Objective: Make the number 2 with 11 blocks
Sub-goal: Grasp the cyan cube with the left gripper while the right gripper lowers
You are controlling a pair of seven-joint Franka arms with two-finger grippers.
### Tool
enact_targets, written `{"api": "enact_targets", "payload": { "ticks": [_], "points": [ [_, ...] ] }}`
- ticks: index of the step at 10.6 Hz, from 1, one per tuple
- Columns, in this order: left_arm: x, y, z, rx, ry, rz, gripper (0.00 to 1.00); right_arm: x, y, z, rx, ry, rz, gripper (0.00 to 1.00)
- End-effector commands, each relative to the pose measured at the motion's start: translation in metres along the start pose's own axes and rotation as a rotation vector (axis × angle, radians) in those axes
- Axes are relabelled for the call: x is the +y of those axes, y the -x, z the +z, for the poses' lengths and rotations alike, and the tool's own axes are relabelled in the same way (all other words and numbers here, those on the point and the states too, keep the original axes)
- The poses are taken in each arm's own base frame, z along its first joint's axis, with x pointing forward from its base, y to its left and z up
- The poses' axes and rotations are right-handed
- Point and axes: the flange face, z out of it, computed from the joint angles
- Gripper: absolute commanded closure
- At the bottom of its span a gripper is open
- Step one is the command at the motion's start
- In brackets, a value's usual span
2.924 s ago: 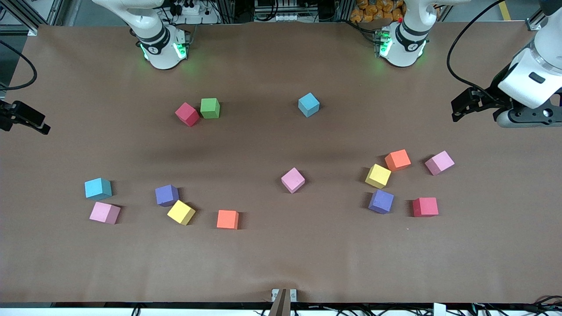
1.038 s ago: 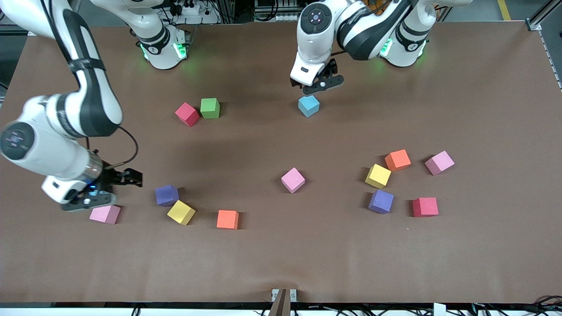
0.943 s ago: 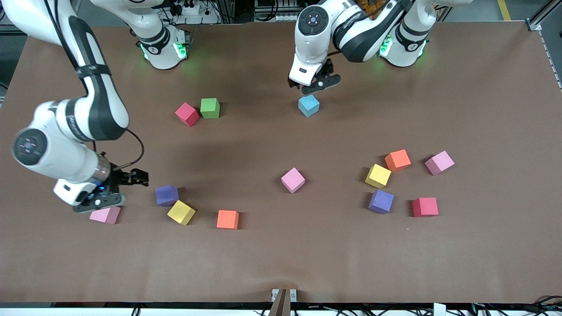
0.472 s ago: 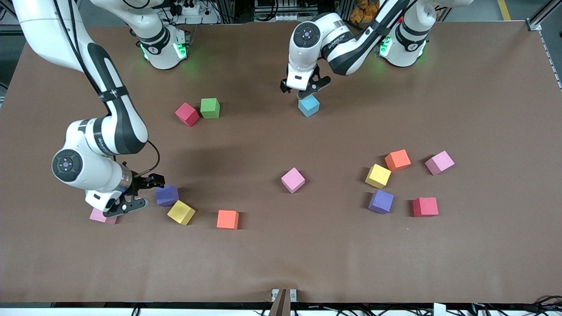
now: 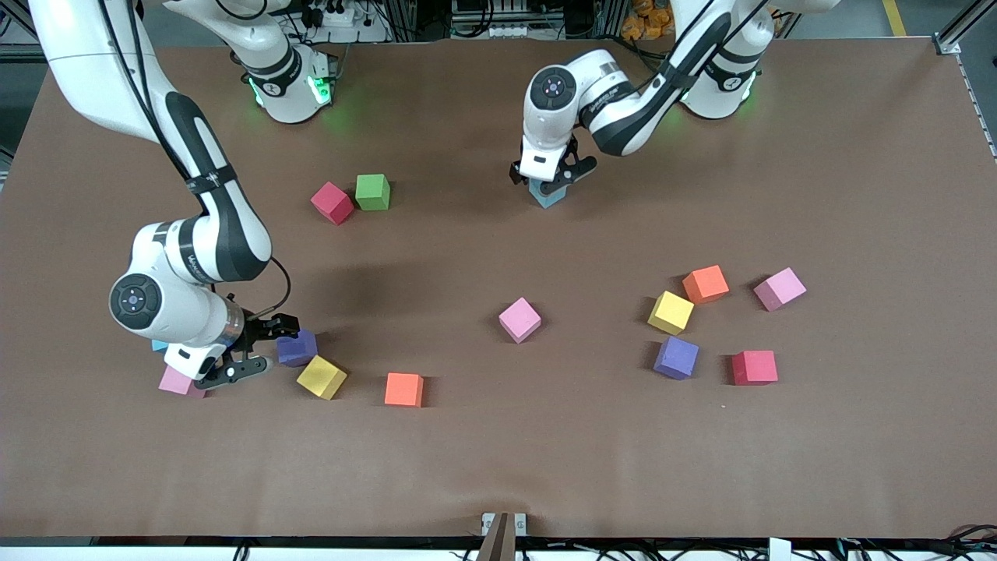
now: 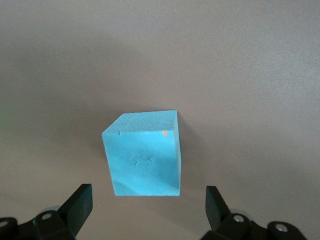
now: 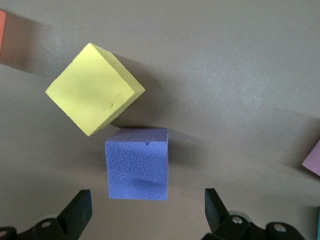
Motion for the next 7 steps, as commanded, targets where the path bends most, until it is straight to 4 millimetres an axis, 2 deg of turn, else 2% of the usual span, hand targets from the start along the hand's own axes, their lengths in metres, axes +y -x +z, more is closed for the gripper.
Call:
{"api": "enact_targets", "payload": {
  "ticks": [1, 4, 7],
  "points": [
    [0.001, 0.002, 0.011, 0.005, -0.001, 0.006, 0.0, -0.012, -0.004, 0.01, 0.004, -0.013, 0.004, 0.0],
    [-0.001, -0.007, 0.023, 0.017, -0.02, 0.021, 0.0, -0.021, -0.005, 0.017, 0.0, -0.011, 0.036, 0.0],
    [0.0, -0.025, 0.03, 0.029, -0.008, 0.009, 0.0, -0.017, -0.005, 0.02, -0.002, -0.009, 0.044, 0.0]
  ]
}}
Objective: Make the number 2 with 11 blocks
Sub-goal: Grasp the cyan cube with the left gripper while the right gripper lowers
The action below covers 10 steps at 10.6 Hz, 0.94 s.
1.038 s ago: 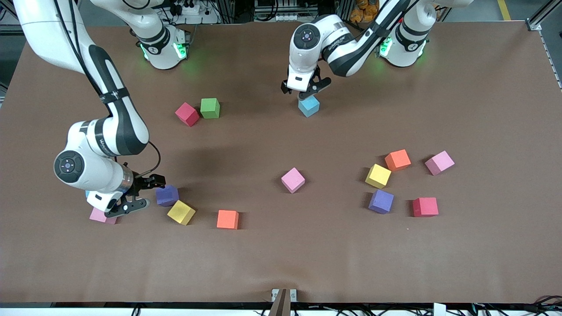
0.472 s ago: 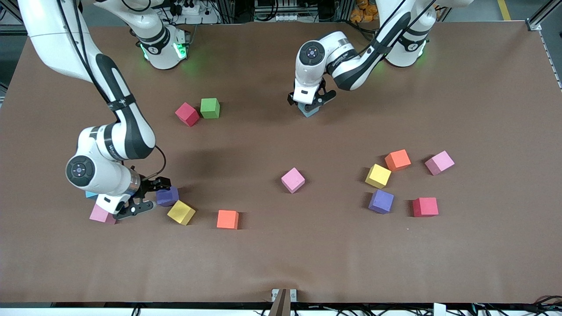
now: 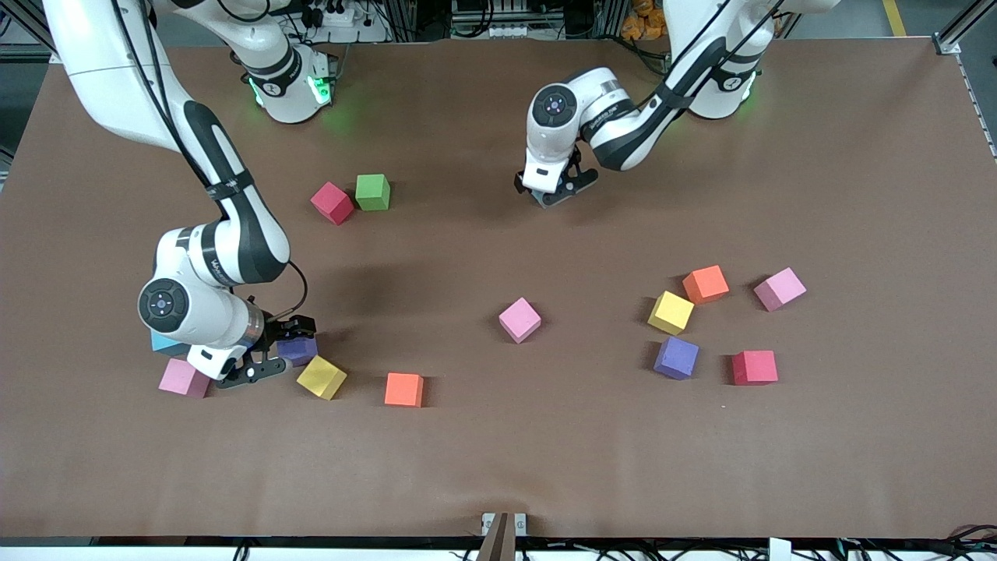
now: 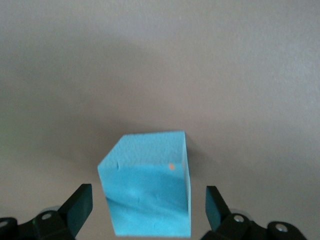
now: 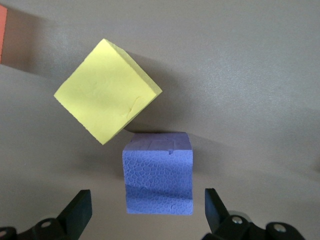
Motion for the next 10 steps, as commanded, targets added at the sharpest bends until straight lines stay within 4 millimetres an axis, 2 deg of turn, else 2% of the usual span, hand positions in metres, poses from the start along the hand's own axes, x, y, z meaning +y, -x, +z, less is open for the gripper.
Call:
{"api": "enact_targets", "payload": {
  "ticks": [1, 2, 5, 6, 9, 10],
  "points": [
    [0.004, -0.007, 0.005, 0.012, 0.019, -0.013, 0.0, 0.004, -0.001, 0.005, 0.006, -0.003, 0.027, 0.0],
    [0.003, -0.013, 0.01, 0.008, 0.016, -0.026, 0.0, 0.009, 0.0, 0.009, 0.002, 0.0, 0.034, 0.0],
    [0.005, -0.015, 0.019, -0.002, 0.02, -0.024, 0.39, 0.002, -0.001, 0.018, -0.004, -0.001, 0.033, 0.0],
    [0.007, -0.012, 0.017, 0.004, 0.024, -0.006, 0.46, 0.001, -0.002, 0.019, -0.004, -0.002, 0.033, 0.0],
    [0.012, 0.001, 0.004, 0.057, 0.047, 0.072, 0.48, -0.002, -0.003, 0.026, -0.002, 0.001, 0.026, 0.0],
    [0.013, 0.011, 0.0, 0.081, 0.054, 0.139, 0.48, -0.003, -0.005, 0.032, 0.009, 0.002, 0.025, 0.0]
  ]
}}
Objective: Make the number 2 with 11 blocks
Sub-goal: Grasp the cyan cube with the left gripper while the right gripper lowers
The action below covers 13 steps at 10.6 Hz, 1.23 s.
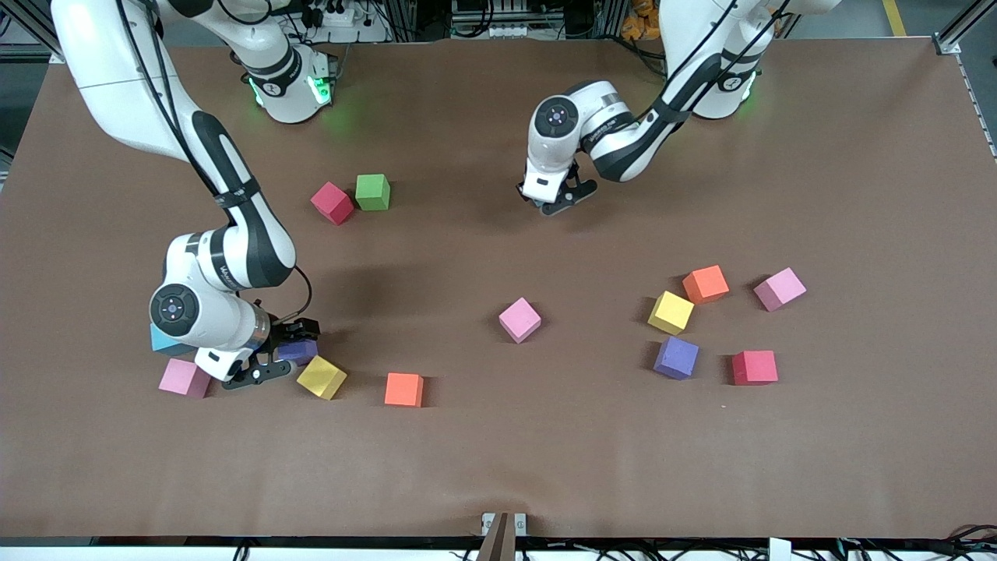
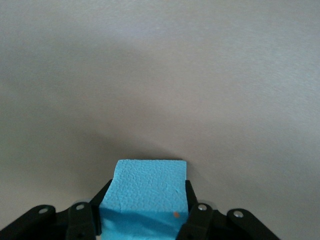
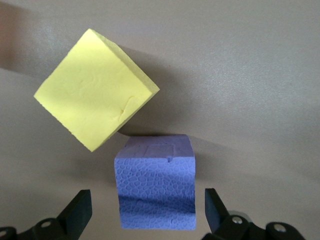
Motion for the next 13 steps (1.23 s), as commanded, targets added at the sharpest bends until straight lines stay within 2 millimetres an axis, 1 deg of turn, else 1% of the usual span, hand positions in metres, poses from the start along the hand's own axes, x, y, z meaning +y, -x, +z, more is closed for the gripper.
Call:
{"api": "enact_targets", "payload": {
  "ticks": [1, 2, 3, 5, 6, 7, 8, 9, 10, 11, 12, 13],
  "points": [
    [0.007, 0.021, -0.015, 0.069, 0.026, 0.151, 0.49, -0.002, -0.004, 0.013, 0.018, -0.002, 0.015, 0.0],
    [0.009, 0.03, -0.022, 0.099, 0.036, 0.231, 0.49, -0.002, -0.004, 0.016, 0.013, -0.001, 0.013, 0.0],
    [0.014, 0.035, -0.027, 0.106, 0.047, 0.291, 0.49, -0.001, -0.004, 0.017, 0.016, 0.003, 0.011, 0.0],
    [0.028, 0.056, -0.028, 0.096, 0.063, 0.36, 0.49, 0.005, -0.005, 0.021, 0.029, 0.014, 0.016, 0.14],
    [0.031, 0.072, -0.021, 0.089, 0.055, 0.403, 0.49, 0.006, -0.005, 0.024, 0.028, 0.016, 0.017, 0.21],
    [0.035, 0.078, -0.017, 0.087, 0.051, 0.457, 0.49, 0.007, -0.005, 0.025, 0.031, 0.017, 0.019, 0.29],
    [0.035, 0.078, -0.014, 0.087, 0.044, 0.521, 0.49, 0.009, -0.005, 0.027, 0.03, 0.02, 0.02, 0.37],
    [0.035, 0.078, -0.01, 0.087, 0.033, 0.604, 0.49, 0.013, -0.004, 0.029, 0.026, 0.022, 0.026, 0.48],
    [0.038, 0.071, -0.01, 0.081, 0.034, 0.649, 0.49, 0.013, -0.004, 0.028, 0.028, 0.022, 0.026, 0.57],
    [0.042, 0.075, -0.009, 0.042, 0.044, 0.649, 0.48, 0.014, -0.005, 0.025, 0.033, 0.023, 0.028, 0.64],
    [0.044, 0.079, -0.01, 0.019, 0.051, 0.65, 0.48, 0.013, -0.004, 0.022, 0.033, 0.021, 0.03, 0.64],
    [0.045, 0.08, -0.009, 0.014, 0.052, 0.648, 0.47, 0.014, -0.004, 0.012, 0.04, 0.021, 0.032, 0.63]
  ]
}}
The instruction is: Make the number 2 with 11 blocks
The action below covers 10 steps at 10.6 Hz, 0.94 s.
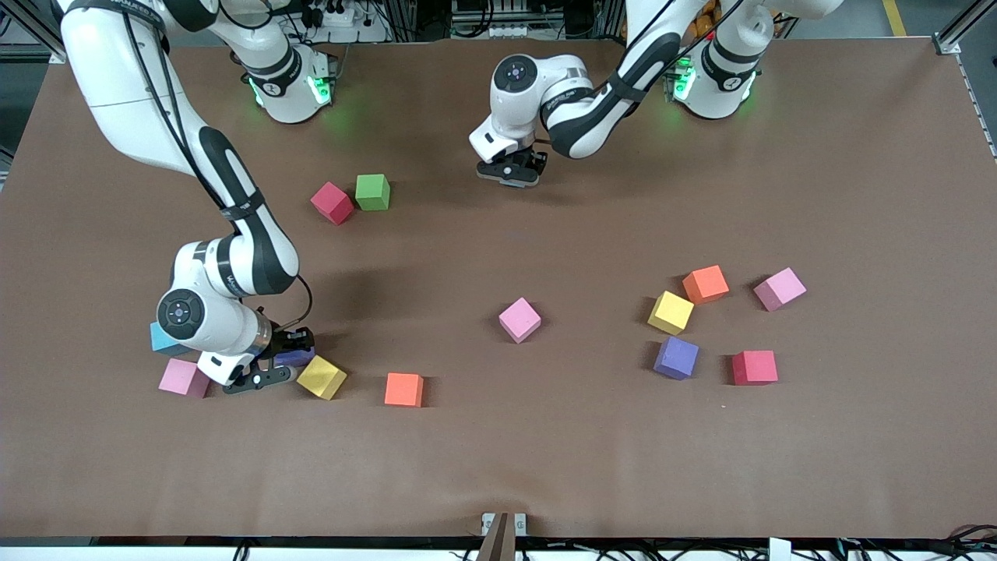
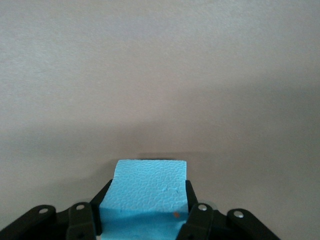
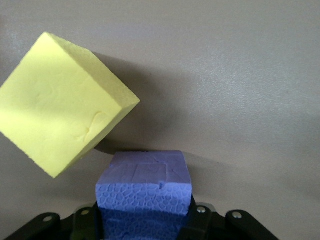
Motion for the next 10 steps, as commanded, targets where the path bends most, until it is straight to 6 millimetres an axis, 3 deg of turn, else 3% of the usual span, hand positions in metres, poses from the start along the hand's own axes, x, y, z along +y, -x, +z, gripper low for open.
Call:
{"api": "enact_targets", "payload": {
  "ticks": [1, 3, 7, 10],
  "points": [
    [0.009, 0.0, 0.005, -0.026, 0.017, -0.007, 0.45, -0.001, 0.003, -0.028, 0.022, 0.009, 0.014, 0.61],
    [0.009, 0.003, 0.008, -0.07, 0.022, -0.082, 0.44, -0.006, 0.024, -0.083, 0.069, 0.017, 0.011, 0.61],
    [0.002, 0.005, 0.014, -0.1, -0.042, -0.164, 0.42, -0.014, 0.063, -0.135, 0.098, 0.023, 0.009, 0.6],
    [-0.003, 0.0, 0.015, -0.098, -0.045, -0.162, 0.32, -0.051, 0.087, -0.181, 0.066, 0.025, -0.007, 0.6]
  ]
}}
